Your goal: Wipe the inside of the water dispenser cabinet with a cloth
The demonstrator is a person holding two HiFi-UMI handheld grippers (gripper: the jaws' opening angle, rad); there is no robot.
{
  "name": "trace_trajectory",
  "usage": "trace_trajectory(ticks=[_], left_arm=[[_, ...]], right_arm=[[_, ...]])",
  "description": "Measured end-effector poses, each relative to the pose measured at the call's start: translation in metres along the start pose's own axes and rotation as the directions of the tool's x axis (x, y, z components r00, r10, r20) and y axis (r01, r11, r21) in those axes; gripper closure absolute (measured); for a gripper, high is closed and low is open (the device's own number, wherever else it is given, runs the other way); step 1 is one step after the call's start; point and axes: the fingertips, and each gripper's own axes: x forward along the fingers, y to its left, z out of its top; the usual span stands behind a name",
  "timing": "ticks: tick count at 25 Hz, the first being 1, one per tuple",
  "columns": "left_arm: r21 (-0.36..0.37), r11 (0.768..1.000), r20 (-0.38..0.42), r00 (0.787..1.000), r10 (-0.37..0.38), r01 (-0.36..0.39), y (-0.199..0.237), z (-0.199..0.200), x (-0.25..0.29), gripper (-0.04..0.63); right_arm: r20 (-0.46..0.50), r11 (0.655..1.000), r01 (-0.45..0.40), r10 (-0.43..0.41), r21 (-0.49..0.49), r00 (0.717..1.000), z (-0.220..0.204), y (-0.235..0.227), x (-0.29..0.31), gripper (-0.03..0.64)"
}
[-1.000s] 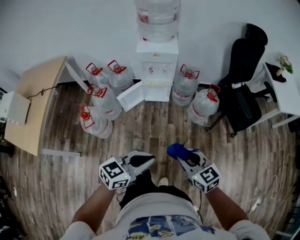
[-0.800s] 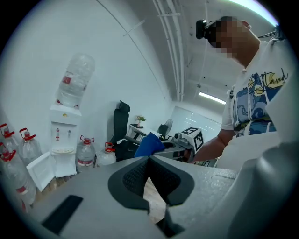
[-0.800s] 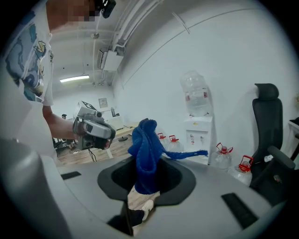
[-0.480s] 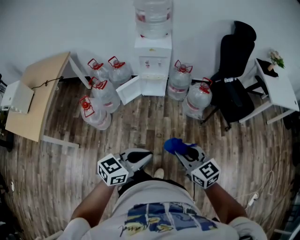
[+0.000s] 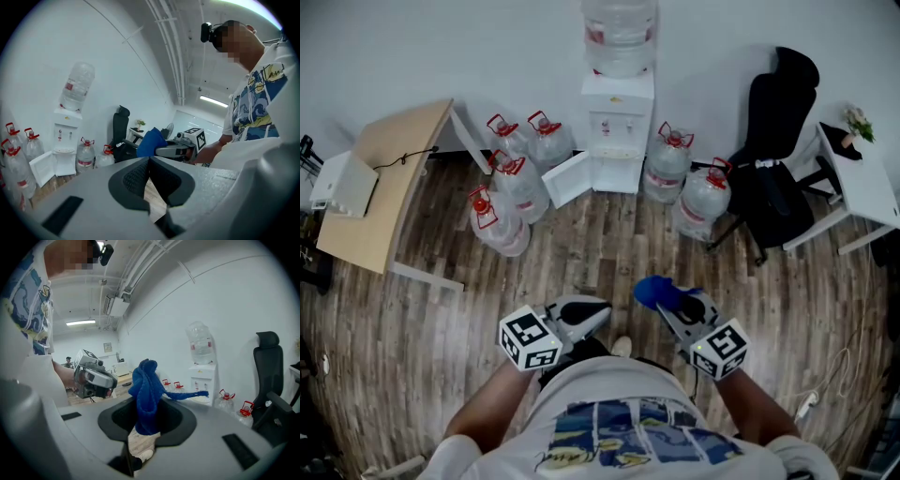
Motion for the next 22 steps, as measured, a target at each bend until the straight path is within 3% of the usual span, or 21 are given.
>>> trace_trajectory(ticks=[22], left_arm=[[-0.009,1.000,-0.031,0.999,-0.013,0.012,-0.0001,-0.0022,0.0051,0.592]], right_arm=[[0.018,1.000,0.002,-0.002,0.010,1.000,0.0067,0.0026,-0.0101,0.526]])
